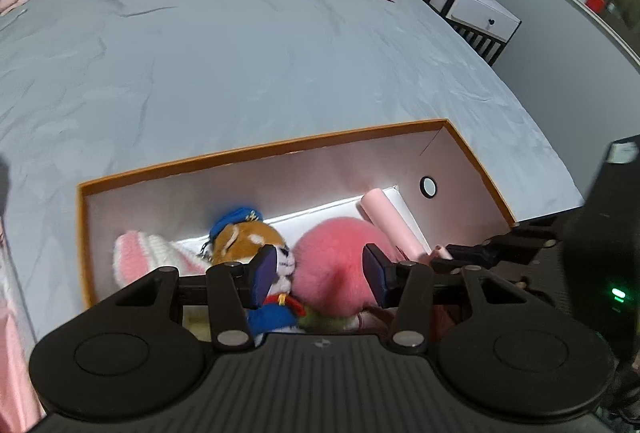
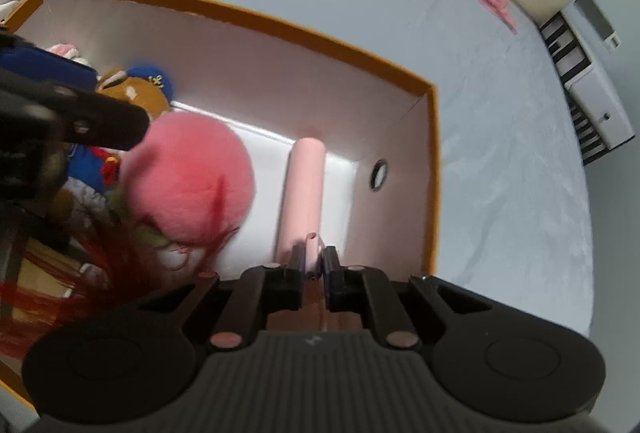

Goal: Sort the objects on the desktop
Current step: 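Lower the ball and fan into the box and open both grippers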

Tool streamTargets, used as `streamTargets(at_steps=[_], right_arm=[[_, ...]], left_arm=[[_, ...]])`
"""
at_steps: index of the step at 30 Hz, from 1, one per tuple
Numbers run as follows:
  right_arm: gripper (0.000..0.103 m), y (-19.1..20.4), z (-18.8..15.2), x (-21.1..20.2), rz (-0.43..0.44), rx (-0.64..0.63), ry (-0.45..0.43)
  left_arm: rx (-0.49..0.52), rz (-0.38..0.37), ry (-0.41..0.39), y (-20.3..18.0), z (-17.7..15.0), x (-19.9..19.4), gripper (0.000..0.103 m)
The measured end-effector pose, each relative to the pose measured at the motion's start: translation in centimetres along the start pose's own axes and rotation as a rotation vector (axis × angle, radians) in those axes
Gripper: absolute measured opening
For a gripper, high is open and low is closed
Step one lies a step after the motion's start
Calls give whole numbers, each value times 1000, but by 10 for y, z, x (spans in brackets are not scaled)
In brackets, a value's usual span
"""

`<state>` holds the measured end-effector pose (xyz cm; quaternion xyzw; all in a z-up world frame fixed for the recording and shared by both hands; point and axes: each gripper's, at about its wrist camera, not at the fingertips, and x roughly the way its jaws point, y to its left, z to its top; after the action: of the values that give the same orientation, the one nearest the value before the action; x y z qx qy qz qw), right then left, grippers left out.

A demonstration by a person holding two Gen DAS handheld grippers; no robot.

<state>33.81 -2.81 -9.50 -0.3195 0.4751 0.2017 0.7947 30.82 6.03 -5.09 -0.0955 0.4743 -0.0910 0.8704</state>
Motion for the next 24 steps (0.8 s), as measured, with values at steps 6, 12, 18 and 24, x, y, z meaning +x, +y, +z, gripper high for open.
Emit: streamTargets(at_steps=[6,12,18,24], right_arm=[[18,-8,4,6,76,57,26],[26,-25,7,7,223,150,24],[11,-32,6,11,321,213,58],[9,-23,8,14,302,187,58]], left_arm=[[-18,-1,-15,2,-10,-22,55],[-50,-4,-23,6,-25,-33,55],[-82,-8,-26,13,-32,-31,55],[-95,-13,-31,17,-32,-28,55]])
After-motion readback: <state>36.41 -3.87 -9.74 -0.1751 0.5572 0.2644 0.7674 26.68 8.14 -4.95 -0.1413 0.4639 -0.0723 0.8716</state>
